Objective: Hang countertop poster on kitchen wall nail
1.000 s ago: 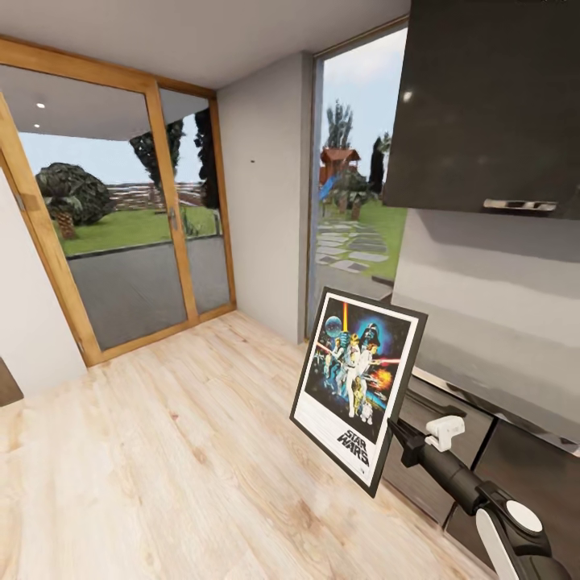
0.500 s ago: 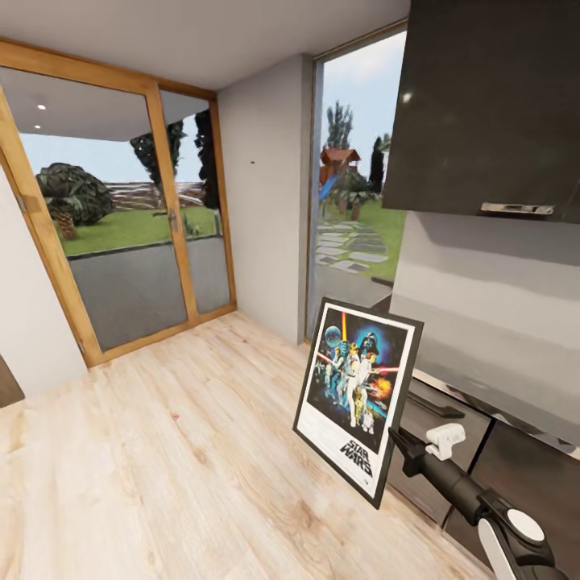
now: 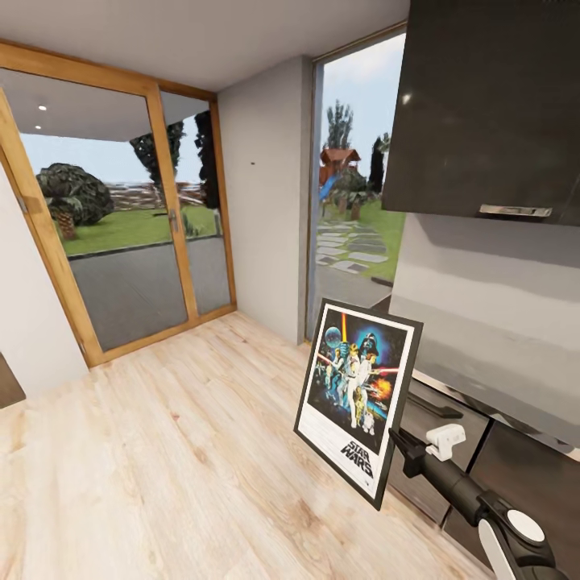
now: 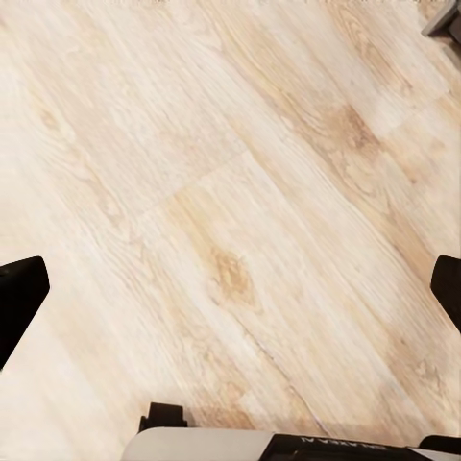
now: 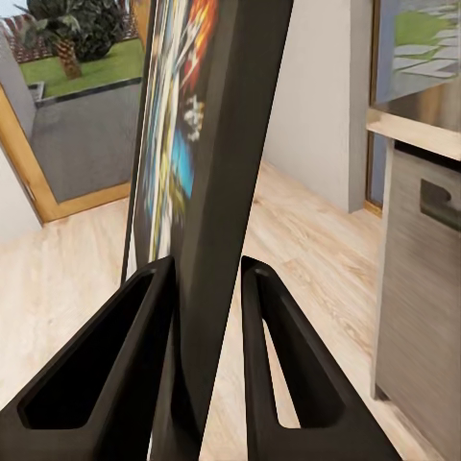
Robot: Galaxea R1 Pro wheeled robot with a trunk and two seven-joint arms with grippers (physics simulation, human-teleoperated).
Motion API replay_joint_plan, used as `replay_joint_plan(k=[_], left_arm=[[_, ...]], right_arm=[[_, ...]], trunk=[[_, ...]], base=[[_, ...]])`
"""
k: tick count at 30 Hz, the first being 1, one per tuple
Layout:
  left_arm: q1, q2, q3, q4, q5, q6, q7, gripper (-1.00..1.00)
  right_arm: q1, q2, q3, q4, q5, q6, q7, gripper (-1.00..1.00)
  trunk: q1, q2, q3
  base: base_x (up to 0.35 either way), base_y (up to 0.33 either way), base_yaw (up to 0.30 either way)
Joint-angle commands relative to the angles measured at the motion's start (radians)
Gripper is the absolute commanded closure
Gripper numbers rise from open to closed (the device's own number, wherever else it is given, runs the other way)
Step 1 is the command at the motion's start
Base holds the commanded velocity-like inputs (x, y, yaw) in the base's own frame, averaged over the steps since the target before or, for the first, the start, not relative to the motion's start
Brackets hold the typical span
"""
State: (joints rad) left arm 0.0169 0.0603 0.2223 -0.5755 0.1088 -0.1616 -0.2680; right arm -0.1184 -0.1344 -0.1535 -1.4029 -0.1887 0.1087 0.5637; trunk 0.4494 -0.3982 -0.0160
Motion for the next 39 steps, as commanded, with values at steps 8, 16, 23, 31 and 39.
replay_joint_plan(k=[8,16,23,31,39], left_arm=[[0.000,0.002,0.003,-0.003,0.010,0.001,-0.008,-1.00],[0.000,0.003,0.003,-0.003,0.011,0.001,-0.008,-1.00],[0.000,0.003,0.004,-0.002,0.011,0.001,-0.008,-1.00],[0.000,0.003,0.003,-0.001,0.009,0.002,-0.006,-1.00],[0.000,0.003,0.004,0.000,0.010,0.002,-0.005,-1.00]], right_arm=[[-0.001,0.000,-0.001,-0.001,-0.012,0.011,0.007,1.00],[0.000,0.000,-0.001,-0.001,-0.012,0.011,0.007,1.00],[0.000,0.000,-0.001,-0.001,-0.012,0.011,0.007,1.00],[-0.001,-0.001,-0.001,-0.002,-0.012,0.011,0.007,1.00],[0.000,-0.001,-0.001,-0.002,-0.012,0.011,0.007,1.00]], trunk=[[0.001,-0.002,-0.002],[0.001,-0.002,-0.002],[0.001,-0.002,-0.002],[0.001,-0.002,-0.003],[0.001,-0.002,-0.009]], base=[[0.000,0.000,0.000],[0.000,0.000,0.000],[0.000,0.000,0.000],[0.002,0.001,0.066],[0.145,0.122,0.221]])
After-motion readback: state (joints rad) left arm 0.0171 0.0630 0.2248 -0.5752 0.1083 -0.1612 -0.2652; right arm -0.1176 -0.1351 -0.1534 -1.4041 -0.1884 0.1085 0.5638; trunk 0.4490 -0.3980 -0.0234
